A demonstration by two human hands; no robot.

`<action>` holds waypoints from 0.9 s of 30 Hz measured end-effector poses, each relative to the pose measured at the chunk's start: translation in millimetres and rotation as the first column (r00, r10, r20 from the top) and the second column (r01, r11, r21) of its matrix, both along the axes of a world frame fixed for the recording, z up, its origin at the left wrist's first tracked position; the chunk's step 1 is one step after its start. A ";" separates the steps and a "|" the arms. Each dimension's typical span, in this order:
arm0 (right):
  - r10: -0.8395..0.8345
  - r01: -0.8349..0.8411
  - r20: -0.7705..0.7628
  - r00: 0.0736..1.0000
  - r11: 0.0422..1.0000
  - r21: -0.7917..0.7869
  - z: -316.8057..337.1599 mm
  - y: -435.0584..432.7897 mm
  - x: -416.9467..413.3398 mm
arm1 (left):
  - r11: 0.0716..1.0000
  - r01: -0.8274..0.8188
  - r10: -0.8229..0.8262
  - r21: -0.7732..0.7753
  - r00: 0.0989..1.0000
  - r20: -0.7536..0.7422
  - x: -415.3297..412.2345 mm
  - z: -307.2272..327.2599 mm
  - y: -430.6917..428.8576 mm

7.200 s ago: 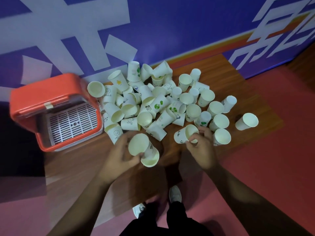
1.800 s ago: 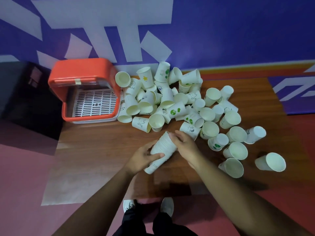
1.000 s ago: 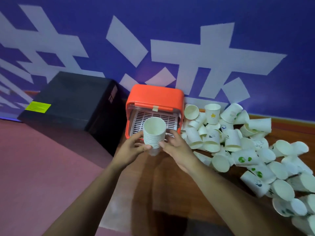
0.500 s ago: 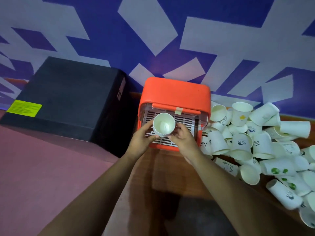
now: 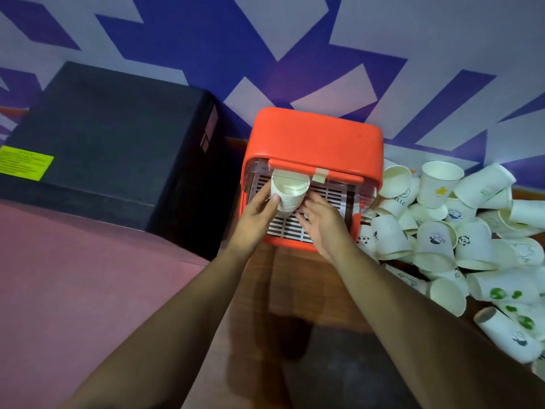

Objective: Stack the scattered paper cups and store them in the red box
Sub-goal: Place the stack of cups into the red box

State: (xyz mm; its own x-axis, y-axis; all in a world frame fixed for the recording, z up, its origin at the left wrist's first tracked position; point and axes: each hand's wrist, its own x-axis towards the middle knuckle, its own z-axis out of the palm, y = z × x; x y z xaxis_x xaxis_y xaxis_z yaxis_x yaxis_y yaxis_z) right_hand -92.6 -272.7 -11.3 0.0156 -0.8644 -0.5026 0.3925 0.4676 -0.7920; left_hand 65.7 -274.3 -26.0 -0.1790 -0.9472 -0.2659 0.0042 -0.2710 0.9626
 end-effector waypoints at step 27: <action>0.174 -0.215 -0.659 0.731 0.976 0.020 20.4 14.9 -27.6 | 0.992 -0.061 0.092 -0.109 0.948 0.304 -1.3 11.9 15.8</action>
State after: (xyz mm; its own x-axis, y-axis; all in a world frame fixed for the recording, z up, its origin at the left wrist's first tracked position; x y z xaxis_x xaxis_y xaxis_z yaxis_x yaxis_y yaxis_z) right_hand -120.2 -257.8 9.1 -0.1280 -0.9053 -0.4050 -0.3262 0.4241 -0.8448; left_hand 64.4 -258.5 -14.1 -0.0288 -0.9788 -0.2026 -0.2797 -0.1867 0.9418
